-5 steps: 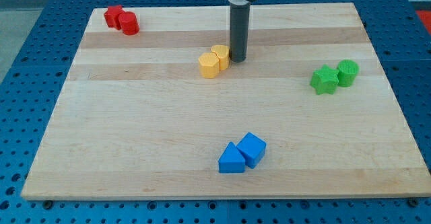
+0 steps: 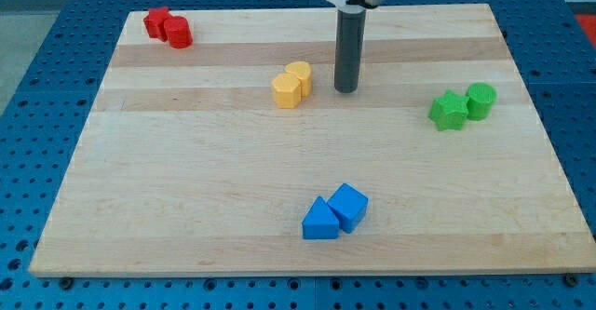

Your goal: Move your arm to the green star

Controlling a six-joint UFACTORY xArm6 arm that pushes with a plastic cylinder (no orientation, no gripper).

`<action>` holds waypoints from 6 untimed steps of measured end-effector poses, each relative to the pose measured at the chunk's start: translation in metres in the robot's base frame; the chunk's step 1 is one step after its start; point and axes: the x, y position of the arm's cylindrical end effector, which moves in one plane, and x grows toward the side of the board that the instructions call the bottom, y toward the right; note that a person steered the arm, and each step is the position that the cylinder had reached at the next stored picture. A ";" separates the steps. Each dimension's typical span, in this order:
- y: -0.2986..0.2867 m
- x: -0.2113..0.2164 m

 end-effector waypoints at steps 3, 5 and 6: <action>0.058 0.087; 0.146 0.097; 0.166 0.089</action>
